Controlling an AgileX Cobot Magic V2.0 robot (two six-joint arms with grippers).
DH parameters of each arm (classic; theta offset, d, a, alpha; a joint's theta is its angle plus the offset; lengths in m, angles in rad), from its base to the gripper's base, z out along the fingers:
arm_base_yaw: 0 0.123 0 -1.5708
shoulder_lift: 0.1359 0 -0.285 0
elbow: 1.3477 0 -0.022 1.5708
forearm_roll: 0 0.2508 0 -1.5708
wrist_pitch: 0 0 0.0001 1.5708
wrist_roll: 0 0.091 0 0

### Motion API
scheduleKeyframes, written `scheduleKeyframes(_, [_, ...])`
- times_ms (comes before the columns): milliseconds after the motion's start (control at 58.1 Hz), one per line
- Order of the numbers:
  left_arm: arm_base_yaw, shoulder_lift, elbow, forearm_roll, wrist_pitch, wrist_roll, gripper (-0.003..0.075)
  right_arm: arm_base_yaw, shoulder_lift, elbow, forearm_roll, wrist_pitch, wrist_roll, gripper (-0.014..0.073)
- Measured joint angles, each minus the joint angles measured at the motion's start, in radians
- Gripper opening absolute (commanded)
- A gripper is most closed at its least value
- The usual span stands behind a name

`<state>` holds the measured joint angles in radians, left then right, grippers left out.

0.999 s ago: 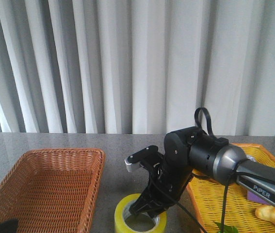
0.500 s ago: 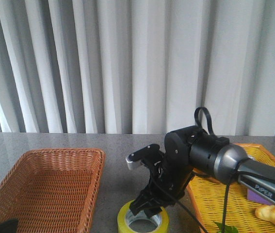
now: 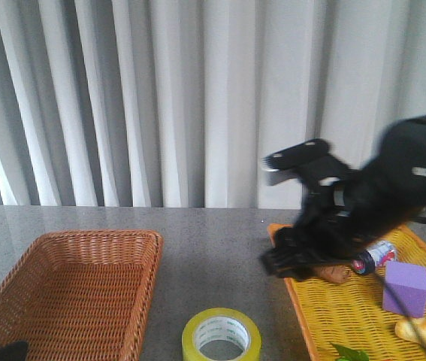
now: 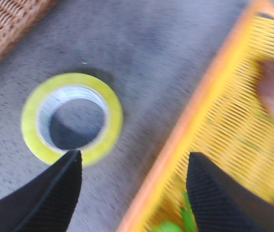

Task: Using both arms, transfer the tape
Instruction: 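Open the right gripper and withdraw it back over the yellow basket, then lower the left gripper onto the tape roll and grasp its rim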

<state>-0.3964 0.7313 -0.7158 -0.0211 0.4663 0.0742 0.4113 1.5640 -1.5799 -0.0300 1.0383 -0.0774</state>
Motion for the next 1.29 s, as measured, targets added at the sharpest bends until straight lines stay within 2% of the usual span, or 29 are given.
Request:
scheduleKeyframes(310, [0.0, 0.017, 0.0, -0.001, 0.0, 0.0, 0.0571, -0.209, -0.436, 0.482, 0.005, -0.156, 0.042, 0.0438])
scheduleKeyframes(568, [-0.018, 0.14, -0.001, -0.07, -0.053, 0.033, 0.0549, -0.226, -0.755, 0.772, 0.015, -0.213, 0.042, 0.0438])
scheduleKeyframes(758, [-0.108, 0.295, -0.071, -0.105, -0.075, 0.112, 0.0504, -0.226, -0.893, 0.855, 0.015, -0.22, 0.042, 0.0438])
scheduleKeyframes(965, [-0.189, 0.529, -0.286, -0.108, -0.022, 0.156, 0.0486, -0.226, -0.95, 0.867, 0.016, -0.178, 0.042, 0.0438])
scheduleKeyframes(1292, [-0.208, 0.926, -0.658, -0.051, 0.125, 0.158, 0.0486, -0.226, -0.955, 0.867, 0.016, -0.162, 0.042, 0.0438])
